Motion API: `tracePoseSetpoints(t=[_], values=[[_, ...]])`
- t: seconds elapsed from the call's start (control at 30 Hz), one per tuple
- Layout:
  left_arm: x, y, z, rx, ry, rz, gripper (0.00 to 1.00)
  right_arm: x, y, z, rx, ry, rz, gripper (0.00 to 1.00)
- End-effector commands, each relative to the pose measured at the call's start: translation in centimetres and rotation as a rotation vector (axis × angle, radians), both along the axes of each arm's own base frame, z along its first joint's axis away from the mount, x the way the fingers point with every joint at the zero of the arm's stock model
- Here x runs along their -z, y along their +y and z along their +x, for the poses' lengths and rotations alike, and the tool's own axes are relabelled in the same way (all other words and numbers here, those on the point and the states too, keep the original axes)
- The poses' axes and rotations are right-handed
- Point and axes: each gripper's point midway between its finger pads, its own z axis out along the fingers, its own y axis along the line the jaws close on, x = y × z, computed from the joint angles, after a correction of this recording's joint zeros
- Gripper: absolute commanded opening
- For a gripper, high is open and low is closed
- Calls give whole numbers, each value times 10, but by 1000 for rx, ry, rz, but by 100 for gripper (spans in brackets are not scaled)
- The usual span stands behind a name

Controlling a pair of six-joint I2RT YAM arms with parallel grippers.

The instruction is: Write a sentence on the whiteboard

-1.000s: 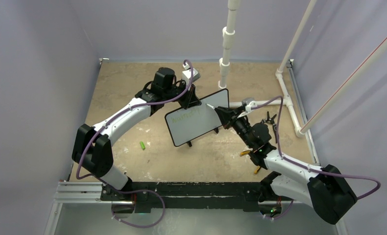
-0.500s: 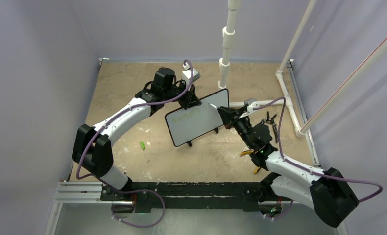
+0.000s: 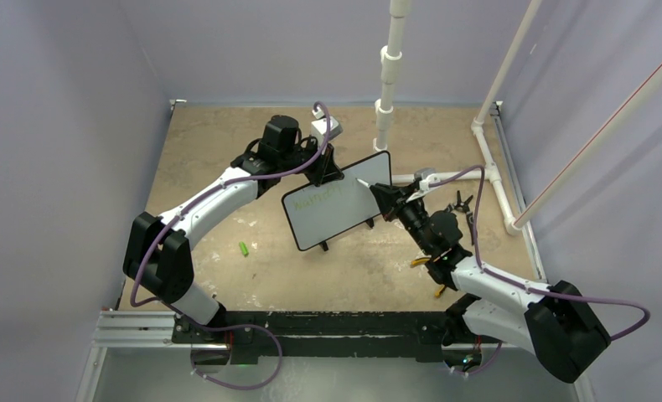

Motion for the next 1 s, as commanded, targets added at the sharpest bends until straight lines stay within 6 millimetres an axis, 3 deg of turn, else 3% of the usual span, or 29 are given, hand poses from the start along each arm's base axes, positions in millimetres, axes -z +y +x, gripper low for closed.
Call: tracePoseSetpoints(t=[0.0, 0.43, 0.97], values=[[-4, -6, -2, 32, -25, -17, 0, 1, -4, 4, 31, 14, 9, 0], [-4, -7, -3, 34, -24, -19, 0, 21, -9, -5, 27, 73, 0, 0], [-2, -7, -3, 34, -20, -18, 0, -21, -4, -1, 15, -36, 51, 0]])
